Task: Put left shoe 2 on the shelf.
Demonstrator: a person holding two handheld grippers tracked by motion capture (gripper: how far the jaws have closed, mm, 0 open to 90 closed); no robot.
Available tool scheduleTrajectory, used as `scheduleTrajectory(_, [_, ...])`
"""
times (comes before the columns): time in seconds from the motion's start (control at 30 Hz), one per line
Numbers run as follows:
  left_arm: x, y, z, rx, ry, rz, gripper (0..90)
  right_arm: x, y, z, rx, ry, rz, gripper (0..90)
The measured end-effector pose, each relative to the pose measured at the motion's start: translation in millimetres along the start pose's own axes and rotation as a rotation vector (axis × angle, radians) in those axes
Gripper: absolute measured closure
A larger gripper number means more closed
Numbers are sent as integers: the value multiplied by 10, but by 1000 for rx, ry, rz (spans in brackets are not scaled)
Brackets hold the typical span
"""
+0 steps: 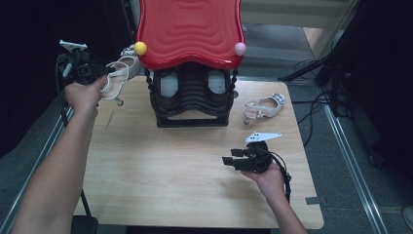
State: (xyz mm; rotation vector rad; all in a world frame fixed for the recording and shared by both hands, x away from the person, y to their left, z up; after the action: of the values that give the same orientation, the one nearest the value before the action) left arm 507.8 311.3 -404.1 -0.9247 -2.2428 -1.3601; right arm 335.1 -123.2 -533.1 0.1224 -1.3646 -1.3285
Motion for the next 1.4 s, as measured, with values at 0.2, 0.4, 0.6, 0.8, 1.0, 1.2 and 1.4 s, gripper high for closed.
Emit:
scheduleTrajectory(0.2, [131,190,-154,8,-12,-28,829,8,5,-2,-3,0,-4,463])
scheduleTrajectory(0.4, [288,379,-294,29,-47,-58,828,13,8,-13,-5,-2,-8,463])
scheduleTrajectory(0.6, [462,553,-434,13,-62,-76,827,14,13,-4,-2,-1,-9,463])
scheduleTrajectory(0.8, [638,715,-586,15,-81,-109,823,9,14,0,1,0,-5,463])
scheduleTrajectory(1.0, [816,875,-770,-24,-82,-130,825,12,18,1,2,-2,-4,463])
scheduleTrajectory(1.2, [929,1001,-1012,-15,-120,-153,824,5,21,4,8,-4,-5,463])
scheduleTrajectory(1.4, [959,1095,-1268,-17,-158,-153,823,13,22,11,8,-2,-5,463])
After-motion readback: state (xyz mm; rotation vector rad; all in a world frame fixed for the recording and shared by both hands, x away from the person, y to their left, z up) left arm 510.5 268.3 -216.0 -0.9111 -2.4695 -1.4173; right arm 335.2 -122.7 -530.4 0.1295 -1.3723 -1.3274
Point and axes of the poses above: each handheld gripper's, and its own axes: x roughly backward along the jaws, y roughly out of its top, z roughly to its left, the point moved 8 cm from there along -x, roughly forward along the jaws, and after that the axes turned 2 degrees about x, right-handed, at the moved point
